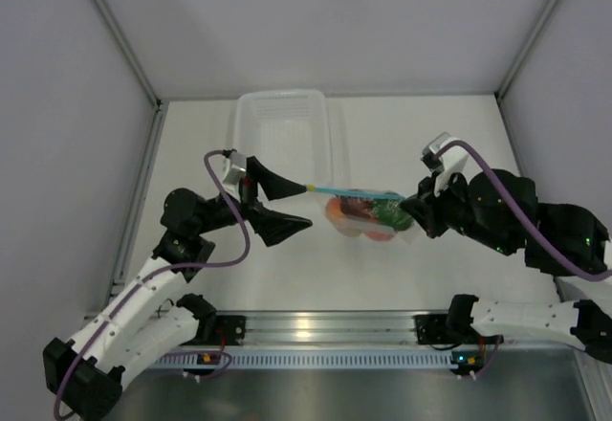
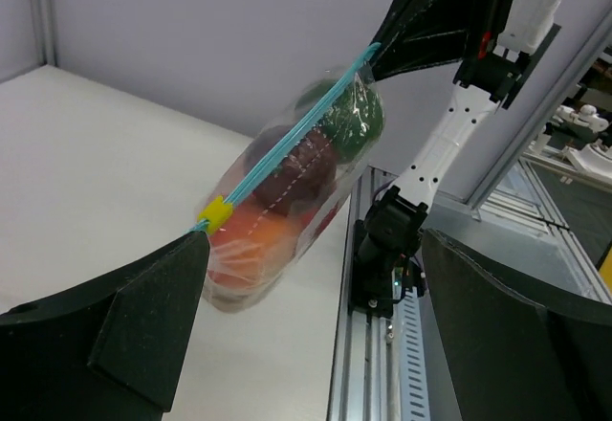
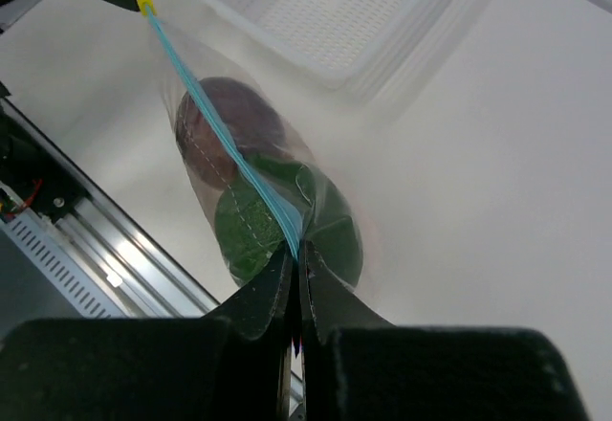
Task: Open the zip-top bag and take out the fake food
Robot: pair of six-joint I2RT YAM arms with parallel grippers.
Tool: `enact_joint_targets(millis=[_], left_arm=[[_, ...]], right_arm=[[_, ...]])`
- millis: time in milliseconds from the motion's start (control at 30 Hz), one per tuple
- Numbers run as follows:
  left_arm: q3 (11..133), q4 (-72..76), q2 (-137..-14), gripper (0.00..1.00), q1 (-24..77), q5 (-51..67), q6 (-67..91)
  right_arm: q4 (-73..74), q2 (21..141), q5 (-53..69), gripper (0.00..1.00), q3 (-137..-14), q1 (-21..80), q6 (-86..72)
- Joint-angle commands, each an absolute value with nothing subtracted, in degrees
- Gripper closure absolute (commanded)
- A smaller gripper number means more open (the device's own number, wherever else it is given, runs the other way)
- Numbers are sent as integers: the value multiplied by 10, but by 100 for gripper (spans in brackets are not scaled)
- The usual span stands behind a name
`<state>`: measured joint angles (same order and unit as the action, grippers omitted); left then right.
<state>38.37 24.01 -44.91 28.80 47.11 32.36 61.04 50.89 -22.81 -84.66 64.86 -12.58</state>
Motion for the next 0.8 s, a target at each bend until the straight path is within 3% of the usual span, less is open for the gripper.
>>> enact_joint_targets(millis=[0,467,667,767], left_arm=[[374,374,-468,1,321,449,271],[414,449,-530,3,345,462,286],[405,530,-539,19,368,493,342],[405,550,-536,43,384,498,349]], right_arm=[[619,496,-182,100,-901,652,-109],[631,490,-102,100,-972,651,-103],[619,483,-83,100,-975,652,-105],[612,475,-82,100,-971,651,-107]])
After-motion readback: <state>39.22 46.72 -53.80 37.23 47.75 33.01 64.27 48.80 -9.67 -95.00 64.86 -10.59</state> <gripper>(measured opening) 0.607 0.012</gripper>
